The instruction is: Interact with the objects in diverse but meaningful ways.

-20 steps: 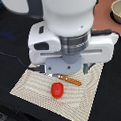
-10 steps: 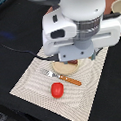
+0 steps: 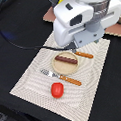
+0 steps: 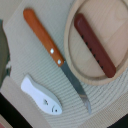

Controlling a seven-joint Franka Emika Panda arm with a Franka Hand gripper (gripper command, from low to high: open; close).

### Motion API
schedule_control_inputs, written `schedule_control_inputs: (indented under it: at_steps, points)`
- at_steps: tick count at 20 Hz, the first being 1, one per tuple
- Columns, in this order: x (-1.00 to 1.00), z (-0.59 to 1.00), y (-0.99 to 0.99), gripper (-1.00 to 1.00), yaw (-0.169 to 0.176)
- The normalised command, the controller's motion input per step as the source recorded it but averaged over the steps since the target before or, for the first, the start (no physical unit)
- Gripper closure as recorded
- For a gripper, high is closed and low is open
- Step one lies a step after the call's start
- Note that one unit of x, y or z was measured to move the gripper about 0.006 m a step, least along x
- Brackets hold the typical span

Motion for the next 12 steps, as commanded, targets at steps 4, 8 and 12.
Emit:
schedule_control_inputs:
  at_steps: [4, 8, 12]
  points:
    - [-0.52, -0.2, 0.11, -1.0, 0.071]
    - [-0.53, -0.34, -0.01, -1.0, 0.058]
    - [-0.57, -0.45, -0.06, -1.0, 0.077]
